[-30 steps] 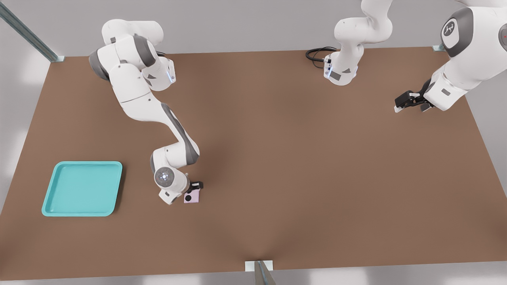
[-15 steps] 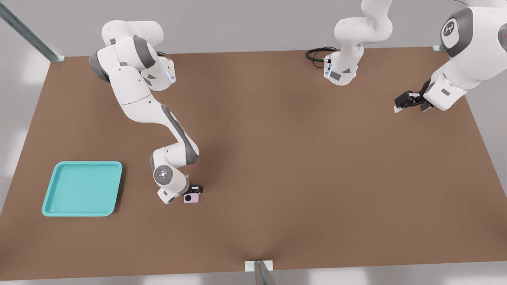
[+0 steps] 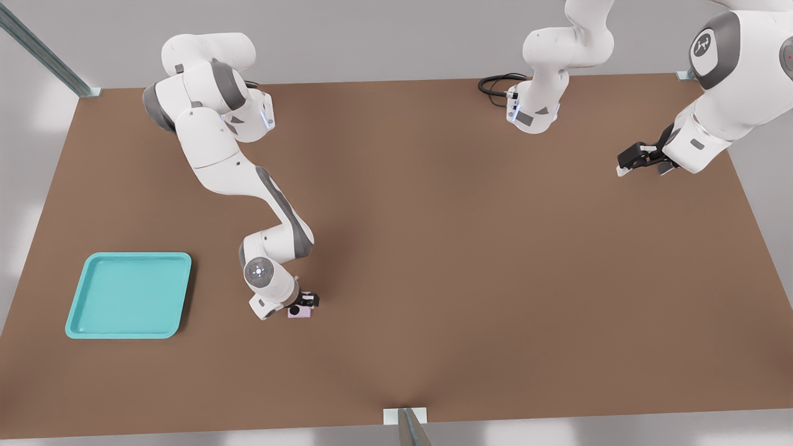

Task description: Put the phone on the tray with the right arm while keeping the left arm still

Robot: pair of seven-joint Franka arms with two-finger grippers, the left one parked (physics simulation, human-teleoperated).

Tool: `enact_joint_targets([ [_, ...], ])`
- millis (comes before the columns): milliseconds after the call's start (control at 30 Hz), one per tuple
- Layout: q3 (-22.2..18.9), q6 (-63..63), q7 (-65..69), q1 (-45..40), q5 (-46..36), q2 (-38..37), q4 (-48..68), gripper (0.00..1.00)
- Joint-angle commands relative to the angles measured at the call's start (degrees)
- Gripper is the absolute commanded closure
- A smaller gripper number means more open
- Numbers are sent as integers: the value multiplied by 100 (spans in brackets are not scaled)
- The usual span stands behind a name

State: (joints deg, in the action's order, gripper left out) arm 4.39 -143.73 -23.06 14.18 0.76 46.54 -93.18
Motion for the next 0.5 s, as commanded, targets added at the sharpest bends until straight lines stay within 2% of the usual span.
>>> enact_joint_targets([
  [0, 0, 3, -225, -12, 55, -13, 10, 20],
  [233, 0, 460, -181, -12, 64, -400, 37, 20],
  [333, 26, 873, 355, -451, 64, -909, -130, 22],
  [467, 44, 846, 1646, -1409, 99, -1779, -1132, 22],
])
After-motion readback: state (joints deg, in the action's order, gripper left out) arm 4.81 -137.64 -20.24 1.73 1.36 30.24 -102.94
